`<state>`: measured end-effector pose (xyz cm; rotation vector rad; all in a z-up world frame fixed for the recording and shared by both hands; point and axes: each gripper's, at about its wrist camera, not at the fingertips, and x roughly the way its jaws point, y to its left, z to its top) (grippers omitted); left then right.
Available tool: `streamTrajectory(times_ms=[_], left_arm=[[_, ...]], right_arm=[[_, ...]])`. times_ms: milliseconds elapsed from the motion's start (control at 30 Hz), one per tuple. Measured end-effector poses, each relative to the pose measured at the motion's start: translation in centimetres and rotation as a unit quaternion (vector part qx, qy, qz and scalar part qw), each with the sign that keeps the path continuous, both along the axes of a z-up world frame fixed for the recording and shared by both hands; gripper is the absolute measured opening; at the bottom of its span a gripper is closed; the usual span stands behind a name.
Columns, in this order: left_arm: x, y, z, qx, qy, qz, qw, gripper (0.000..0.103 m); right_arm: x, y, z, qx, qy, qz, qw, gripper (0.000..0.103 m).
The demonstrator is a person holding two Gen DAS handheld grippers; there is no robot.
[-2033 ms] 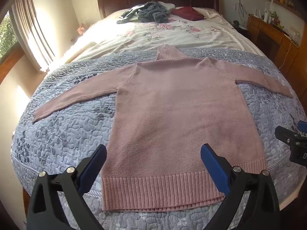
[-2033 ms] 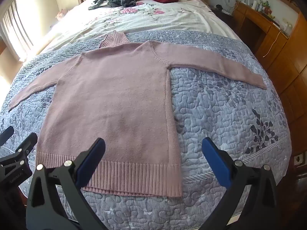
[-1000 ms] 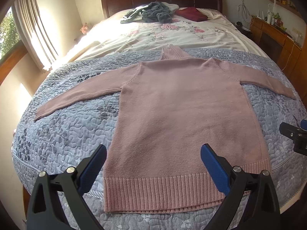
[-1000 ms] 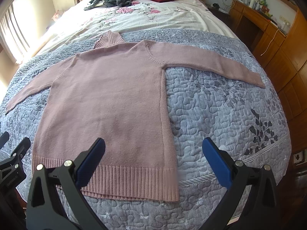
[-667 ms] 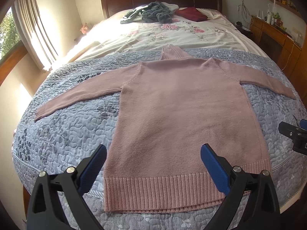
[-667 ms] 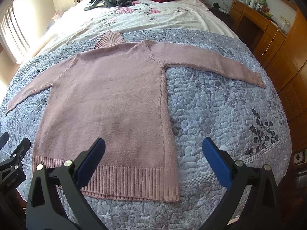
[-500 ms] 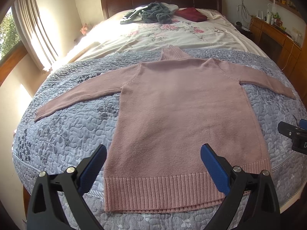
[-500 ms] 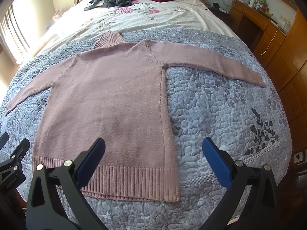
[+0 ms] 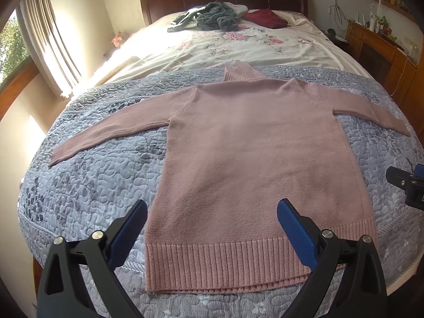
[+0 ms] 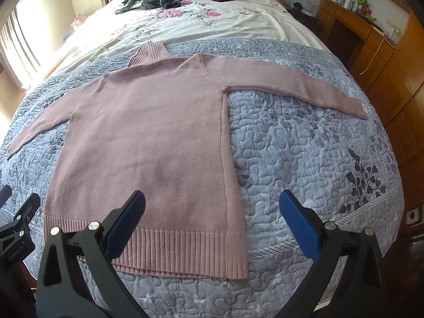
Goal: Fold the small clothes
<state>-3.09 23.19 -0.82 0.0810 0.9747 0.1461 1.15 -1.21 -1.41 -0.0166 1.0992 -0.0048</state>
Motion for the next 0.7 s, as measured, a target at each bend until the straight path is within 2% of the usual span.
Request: streamTrajectory(times_ms=[700], left_arm=[[-0.05, -0.27, 0.34, 0.005, -0.004, -0.002, 1.0, 0.099]], right_arm=[[0.15, -0.2, 0.09, 0.0, -0.003, -0.001, 1.0, 0.1]])
